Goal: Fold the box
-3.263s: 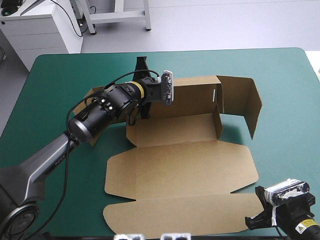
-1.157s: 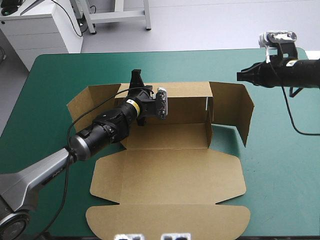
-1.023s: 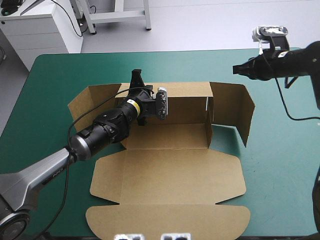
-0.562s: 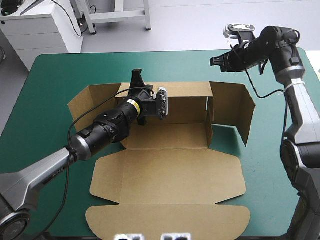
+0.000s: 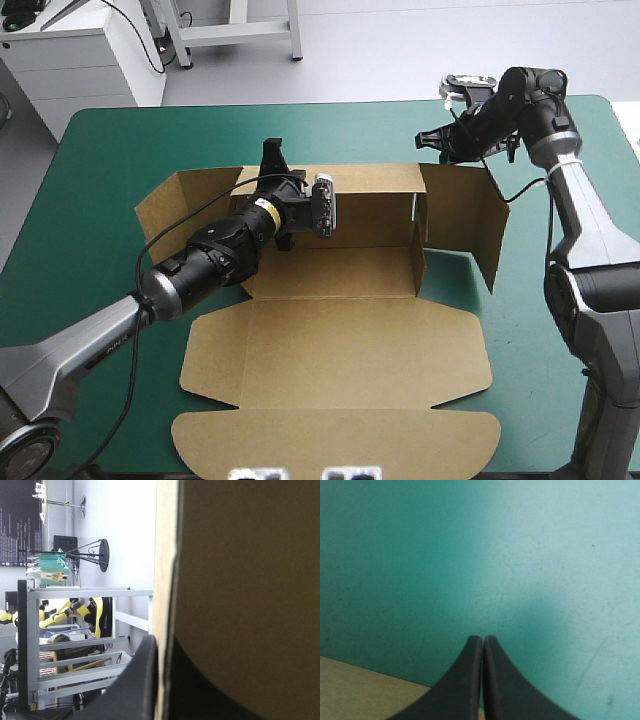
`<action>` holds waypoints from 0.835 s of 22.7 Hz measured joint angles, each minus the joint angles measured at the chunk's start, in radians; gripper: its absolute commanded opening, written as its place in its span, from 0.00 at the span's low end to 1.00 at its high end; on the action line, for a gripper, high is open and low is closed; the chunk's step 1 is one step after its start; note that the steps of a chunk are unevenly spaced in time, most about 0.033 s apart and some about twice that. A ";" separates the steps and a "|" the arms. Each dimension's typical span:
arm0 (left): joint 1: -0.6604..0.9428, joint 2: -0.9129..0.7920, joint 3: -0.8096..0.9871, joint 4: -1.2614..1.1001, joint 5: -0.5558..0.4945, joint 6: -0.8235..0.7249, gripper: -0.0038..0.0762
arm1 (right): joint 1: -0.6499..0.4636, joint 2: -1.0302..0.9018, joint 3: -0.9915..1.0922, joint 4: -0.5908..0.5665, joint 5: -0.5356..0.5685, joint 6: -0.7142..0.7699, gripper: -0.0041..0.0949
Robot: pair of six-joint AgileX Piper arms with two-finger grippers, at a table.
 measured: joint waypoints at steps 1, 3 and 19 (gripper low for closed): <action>0.000 0.000 0.000 0.000 0.000 0.000 0.04 | 0.001 -0.001 0.007 0.002 0.000 0.002 0.04; 0.000 0.000 0.000 0.000 0.000 0.000 0.04 | 0.003 -0.008 0.029 0.005 -0.001 0.003 0.04; 0.000 0.003 0.000 0.020 0.002 -0.014 0.04 | 0.006 -0.352 0.599 0.150 -0.120 -0.130 0.04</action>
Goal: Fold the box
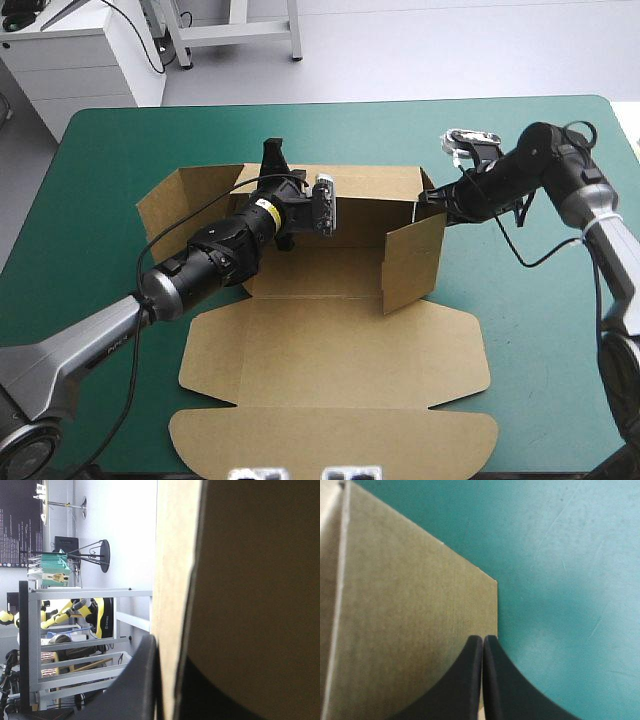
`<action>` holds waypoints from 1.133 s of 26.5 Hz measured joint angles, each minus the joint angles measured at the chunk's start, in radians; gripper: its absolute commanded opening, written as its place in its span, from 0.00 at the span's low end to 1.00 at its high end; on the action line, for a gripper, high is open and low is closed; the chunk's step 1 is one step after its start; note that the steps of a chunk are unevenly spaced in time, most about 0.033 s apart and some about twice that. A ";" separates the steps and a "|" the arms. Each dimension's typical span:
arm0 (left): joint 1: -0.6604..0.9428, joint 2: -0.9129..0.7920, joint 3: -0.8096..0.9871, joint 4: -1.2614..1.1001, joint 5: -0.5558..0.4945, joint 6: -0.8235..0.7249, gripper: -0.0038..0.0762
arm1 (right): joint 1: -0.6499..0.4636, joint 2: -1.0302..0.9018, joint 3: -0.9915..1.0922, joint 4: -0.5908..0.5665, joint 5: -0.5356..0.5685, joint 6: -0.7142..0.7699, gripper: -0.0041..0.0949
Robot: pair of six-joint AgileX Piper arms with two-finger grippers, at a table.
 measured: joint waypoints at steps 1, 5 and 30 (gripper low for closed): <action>0.000 0.000 0.000 0.004 0.000 0.000 0.04 | 0.000 -0.058 0.085 0.041 -0.075 -0.043 0.04; 0.000 0.000 0.000 0.007 0.002 -0.005 0.04 | 0.004 -0.188 0.329 0.199 -0.263 -0.200 0.04; 0.005 0.000 0.000 0.013 0.040 -0.037 0.04 | 0.345 -0.204 0.413 0.310 -0.609 -0.286 0.04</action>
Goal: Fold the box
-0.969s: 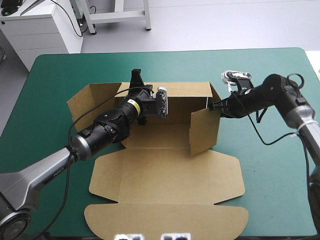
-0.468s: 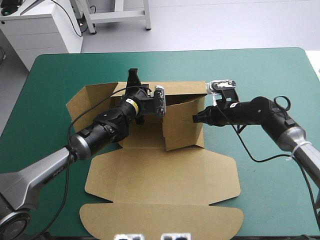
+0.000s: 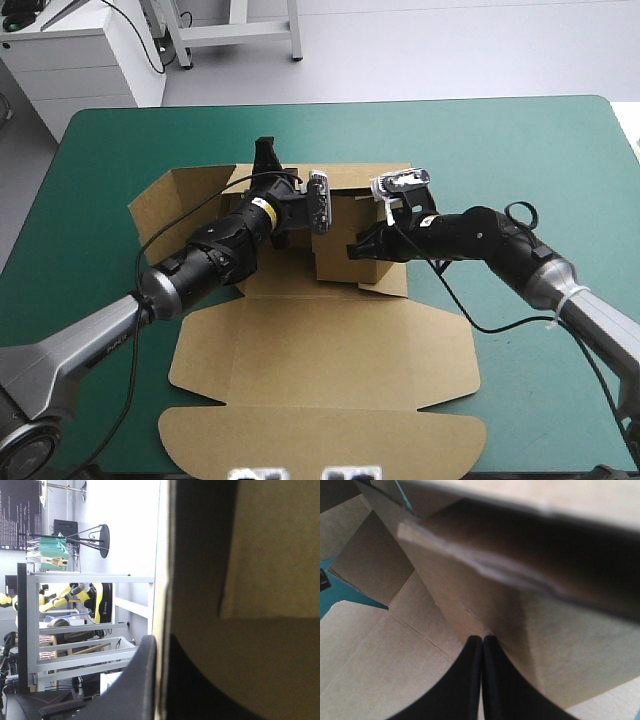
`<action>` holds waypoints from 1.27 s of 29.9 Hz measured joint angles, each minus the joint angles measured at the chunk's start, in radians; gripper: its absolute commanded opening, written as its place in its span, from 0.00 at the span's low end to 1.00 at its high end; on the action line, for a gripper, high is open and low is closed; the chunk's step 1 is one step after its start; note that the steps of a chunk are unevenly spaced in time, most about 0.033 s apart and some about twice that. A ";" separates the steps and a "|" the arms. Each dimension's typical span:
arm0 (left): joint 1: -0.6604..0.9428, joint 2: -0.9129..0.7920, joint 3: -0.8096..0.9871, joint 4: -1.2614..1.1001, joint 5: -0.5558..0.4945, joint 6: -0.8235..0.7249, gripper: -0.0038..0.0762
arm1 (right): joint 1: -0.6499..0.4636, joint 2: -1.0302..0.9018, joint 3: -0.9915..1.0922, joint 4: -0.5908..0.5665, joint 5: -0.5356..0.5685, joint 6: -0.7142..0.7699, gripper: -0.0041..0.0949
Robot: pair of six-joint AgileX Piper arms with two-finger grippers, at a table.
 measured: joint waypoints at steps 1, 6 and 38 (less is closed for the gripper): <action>0.000 0.000 0.000 0.000 0.000 0.000 0.04 | 0.009 0.010 0.000 0.001 -0.010 0.000 0.04; 0.000 0.000 0.000 0.000 0.000 0.000 0.04 | 0.045 0.039 0.000 0.002 -0.056 0.000 0.04; 0.000 0.001 0.000 -0.002 0.000 -0.005 0.04 | 0.135 0.020 -0.004 -1.189 0.038 1.056 0.04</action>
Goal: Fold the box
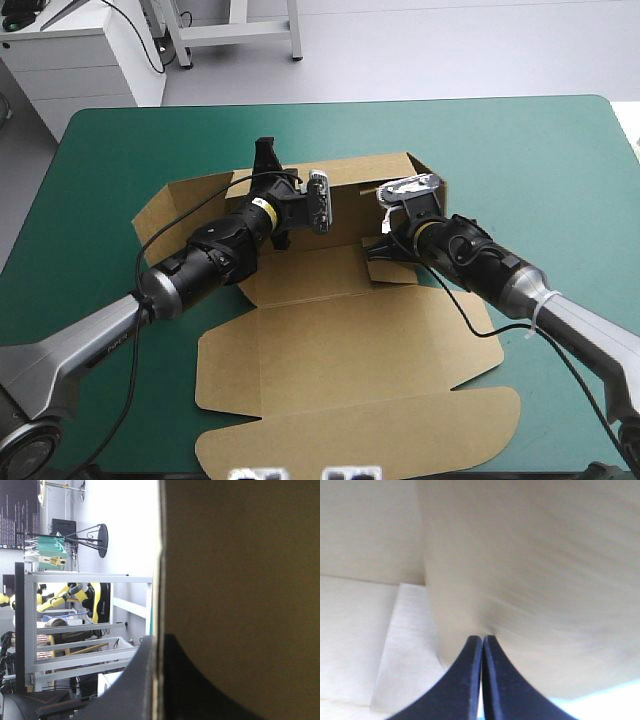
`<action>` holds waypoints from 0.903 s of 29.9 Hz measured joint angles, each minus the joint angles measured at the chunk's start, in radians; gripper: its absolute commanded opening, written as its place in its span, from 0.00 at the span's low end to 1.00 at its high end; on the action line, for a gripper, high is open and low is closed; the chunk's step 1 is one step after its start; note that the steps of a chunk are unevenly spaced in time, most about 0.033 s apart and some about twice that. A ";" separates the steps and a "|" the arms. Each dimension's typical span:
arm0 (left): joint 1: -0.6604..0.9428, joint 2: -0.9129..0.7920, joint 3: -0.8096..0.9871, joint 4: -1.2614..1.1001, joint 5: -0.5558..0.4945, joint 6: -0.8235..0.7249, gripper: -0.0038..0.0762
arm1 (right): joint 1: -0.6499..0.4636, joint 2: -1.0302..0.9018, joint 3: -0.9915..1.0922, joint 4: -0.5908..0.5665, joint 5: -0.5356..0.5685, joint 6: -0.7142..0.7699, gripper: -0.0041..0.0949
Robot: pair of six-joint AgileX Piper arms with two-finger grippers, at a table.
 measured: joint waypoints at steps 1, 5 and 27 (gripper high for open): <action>0.000 0.000 0.000 0.000 0.000 0.000 0.04 | -0.001 -0.007 0.000 -0.035 0.011 0.021 0.04; 0.000 0.000 0.000 -0.001 -0.001 0.000 0.04 | -0.021 -0.046 0.000 -0.166 0.061 0.102 0.03; -0.001 0.002 0.001 0.006 -0.092 0.004 0.04 | -0.350 -0.277 -0.171 0.304 0.187 -0.464 0.02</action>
